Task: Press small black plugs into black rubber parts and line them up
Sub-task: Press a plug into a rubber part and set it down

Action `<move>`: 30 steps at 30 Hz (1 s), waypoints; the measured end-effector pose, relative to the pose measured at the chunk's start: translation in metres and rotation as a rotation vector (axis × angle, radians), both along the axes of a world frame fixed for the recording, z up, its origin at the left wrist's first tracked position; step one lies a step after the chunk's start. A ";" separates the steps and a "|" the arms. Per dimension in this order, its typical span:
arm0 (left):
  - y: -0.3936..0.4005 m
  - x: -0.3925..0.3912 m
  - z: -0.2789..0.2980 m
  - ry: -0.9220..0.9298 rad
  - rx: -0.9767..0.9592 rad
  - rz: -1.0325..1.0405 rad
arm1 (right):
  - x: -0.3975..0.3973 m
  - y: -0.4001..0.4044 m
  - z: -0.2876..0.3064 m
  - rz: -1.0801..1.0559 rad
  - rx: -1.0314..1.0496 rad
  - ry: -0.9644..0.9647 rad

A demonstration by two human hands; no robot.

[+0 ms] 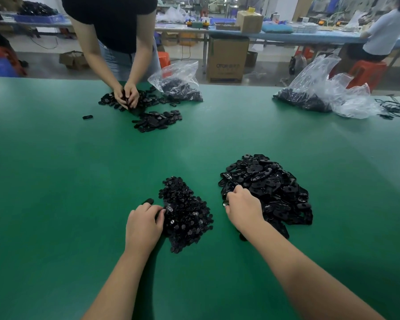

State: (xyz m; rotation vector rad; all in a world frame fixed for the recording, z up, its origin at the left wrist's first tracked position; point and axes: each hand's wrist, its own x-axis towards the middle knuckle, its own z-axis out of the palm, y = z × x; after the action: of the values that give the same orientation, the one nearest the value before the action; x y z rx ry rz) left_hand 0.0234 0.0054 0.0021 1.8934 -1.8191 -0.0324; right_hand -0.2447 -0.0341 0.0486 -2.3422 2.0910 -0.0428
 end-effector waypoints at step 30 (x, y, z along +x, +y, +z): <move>0.004 0.000 0.002 0.204 0.050 0.018 | 0.037 0.055 -0.041 -0.362 -0.022 -1.536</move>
State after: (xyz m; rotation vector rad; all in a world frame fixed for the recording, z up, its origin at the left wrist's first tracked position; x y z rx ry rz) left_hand 0.0236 0.0092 0.0045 1.8655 -1.6780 -0.2579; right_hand -0.2078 0.0209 0.0079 -1.0078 1.4581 -1.3139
